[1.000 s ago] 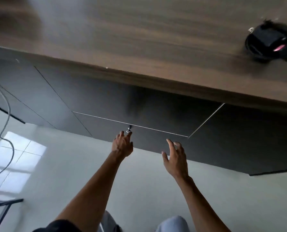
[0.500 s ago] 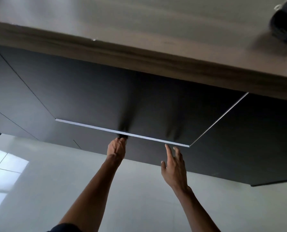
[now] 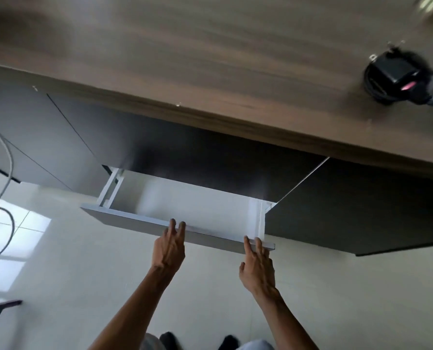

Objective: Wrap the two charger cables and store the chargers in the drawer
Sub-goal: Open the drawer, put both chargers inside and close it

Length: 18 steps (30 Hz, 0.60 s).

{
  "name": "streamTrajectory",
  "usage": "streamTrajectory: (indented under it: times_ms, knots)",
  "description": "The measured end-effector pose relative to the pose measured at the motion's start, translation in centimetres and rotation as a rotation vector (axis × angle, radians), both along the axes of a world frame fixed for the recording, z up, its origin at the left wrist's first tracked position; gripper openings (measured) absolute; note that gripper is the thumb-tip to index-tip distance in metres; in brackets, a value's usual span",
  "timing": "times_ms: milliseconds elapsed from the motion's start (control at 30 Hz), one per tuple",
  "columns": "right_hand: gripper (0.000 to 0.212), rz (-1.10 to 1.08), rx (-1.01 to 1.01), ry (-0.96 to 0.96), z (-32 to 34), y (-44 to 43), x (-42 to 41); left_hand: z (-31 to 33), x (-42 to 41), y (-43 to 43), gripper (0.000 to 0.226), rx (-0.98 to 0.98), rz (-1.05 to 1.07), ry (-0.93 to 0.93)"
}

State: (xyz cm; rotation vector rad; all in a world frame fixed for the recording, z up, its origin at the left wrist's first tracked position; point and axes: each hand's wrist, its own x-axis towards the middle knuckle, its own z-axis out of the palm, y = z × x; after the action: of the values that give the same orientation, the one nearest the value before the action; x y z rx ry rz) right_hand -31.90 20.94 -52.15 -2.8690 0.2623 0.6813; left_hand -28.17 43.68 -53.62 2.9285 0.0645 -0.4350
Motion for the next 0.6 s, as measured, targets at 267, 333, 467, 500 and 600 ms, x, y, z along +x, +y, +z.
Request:
streamTrajectory:
  times_ms: [267, 333, 467, 500, 600]
  knots:
    - [0.07, 0.046, 0.075, 0.289, 5.7, 1.0, -5.3, 6.8, -4.9, 1.2, 0.068, 0.096, -0.14, 0.406]
    - [0.069, 0.035, 0.094, 0.221, 8.6, 1.4, -7.8, 10.5, -6.7, 1.1, 0.065, 0.087, -0.19, 0.403]
    - [0.066, -0.021, 0.097, -0.005, 18.1, 0.8, -11.3, 21.8, -8.8, 0.0, 0.063, 0.013, -0.257, 0.227]
    - [0.065, -0.046, 0.102, -0.075, 20.6, 0.5, -11.5, 24.5, -8.7, -0.5, 0.063, 0.001, -0.271, 0.17]
    - [0.064, -0.114, 0.118, -0.27, 26.0, -0.7, -11.4, 30.3, -8.2, -2.3, 0.063, -0.057, -0.336, -0.034]
